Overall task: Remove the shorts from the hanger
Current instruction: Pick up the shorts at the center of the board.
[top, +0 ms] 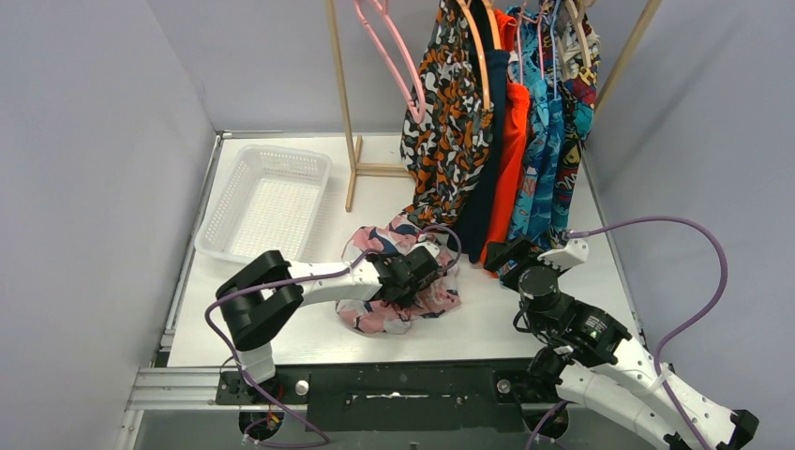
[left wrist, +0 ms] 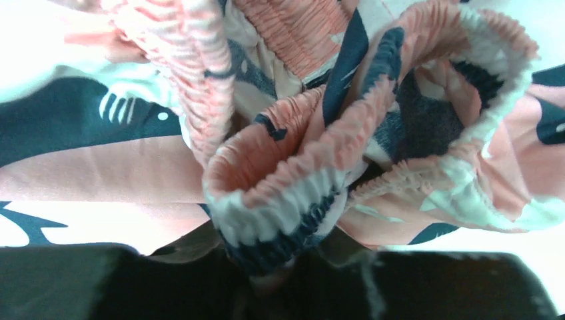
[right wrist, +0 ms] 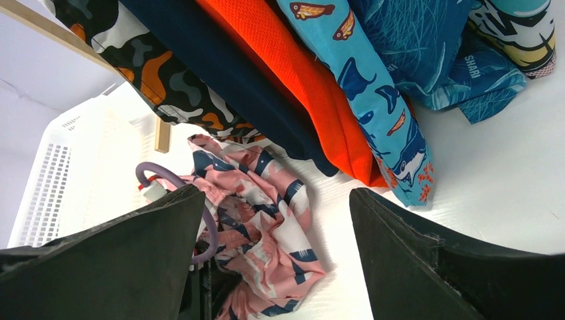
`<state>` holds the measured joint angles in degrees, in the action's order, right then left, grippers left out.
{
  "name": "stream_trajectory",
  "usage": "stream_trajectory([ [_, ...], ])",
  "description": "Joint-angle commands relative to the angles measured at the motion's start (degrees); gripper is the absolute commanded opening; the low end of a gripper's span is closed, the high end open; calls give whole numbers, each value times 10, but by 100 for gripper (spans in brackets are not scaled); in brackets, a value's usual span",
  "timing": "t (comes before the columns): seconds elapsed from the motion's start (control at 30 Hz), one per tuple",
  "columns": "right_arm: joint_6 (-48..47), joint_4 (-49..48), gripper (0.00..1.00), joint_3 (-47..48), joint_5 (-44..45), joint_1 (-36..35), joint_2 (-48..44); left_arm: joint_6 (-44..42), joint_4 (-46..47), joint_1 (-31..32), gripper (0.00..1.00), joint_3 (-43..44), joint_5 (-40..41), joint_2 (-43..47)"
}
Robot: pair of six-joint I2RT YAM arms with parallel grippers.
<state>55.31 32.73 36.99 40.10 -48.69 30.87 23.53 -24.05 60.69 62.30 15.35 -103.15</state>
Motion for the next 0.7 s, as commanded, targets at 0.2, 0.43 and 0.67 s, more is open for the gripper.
stream_trajectory([
  [0.2,22,2,82,3,30,4,-8,12,-36,1,0,-24,72,80],
  [0.43,37,10,82,-3,36,4,-21,-14,-20,-7,0,-35,80,181],
  [0.67,44,16,82,0,36,5,-17,-27,-53,-8,0,-16,94,206],
])
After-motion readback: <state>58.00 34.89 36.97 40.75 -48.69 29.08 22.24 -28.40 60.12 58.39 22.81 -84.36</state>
